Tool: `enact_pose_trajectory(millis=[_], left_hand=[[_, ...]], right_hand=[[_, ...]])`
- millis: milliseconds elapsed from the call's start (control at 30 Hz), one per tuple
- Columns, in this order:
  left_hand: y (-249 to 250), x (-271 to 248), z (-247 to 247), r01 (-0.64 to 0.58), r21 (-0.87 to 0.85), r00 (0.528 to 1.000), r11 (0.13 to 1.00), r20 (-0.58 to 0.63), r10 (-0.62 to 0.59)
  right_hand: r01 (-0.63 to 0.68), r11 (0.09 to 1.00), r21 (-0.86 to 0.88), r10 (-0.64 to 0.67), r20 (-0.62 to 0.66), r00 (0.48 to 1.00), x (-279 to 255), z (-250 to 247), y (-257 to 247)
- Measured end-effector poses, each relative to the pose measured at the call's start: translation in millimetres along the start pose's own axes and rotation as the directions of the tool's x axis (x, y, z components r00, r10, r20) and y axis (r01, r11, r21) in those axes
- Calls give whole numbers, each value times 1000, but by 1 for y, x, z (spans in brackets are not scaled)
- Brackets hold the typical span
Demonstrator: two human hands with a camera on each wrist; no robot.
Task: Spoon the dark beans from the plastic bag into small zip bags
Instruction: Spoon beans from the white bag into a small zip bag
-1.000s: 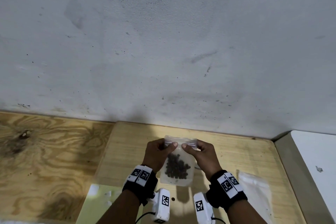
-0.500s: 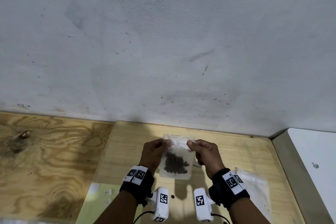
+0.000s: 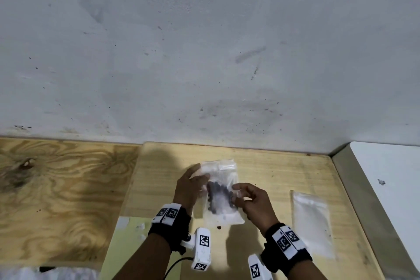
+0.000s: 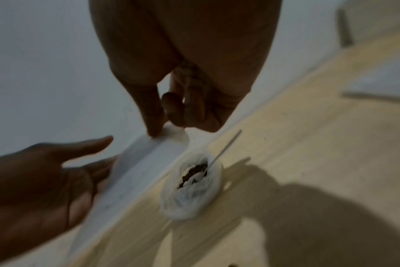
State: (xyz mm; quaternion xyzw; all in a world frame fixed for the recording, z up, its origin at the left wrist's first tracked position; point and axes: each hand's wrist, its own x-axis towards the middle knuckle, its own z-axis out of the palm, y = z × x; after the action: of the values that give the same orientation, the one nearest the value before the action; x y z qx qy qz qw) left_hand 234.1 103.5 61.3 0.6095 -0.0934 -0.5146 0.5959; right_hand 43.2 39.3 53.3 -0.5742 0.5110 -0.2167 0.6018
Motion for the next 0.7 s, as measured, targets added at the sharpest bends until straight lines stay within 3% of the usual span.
enact_pose_trajectory(millis=[67, 167, 433, 700], left_hand=[[-10, -5, -8, -96, 114, 992, 989, 94, 86], [-32, -17, -20, -204, 429, 977, 880, 145, 156], [-72, -54, -44, -64, 516, 997, 854, 74, 31], [-123, -102, -54, 25, 616, 998, 788, -57, 13]], right_hand=[[-35, 997, 62, 39, -66, 997, -7, 3, 6], [-43, 999, 28, 45, -77, 996, -20, 10, 18], [-44, 979, -201, 50, 22, 999, -57, 17, 46], [2, 883, -469, 64, 125, 990, -101, 13, 93]])
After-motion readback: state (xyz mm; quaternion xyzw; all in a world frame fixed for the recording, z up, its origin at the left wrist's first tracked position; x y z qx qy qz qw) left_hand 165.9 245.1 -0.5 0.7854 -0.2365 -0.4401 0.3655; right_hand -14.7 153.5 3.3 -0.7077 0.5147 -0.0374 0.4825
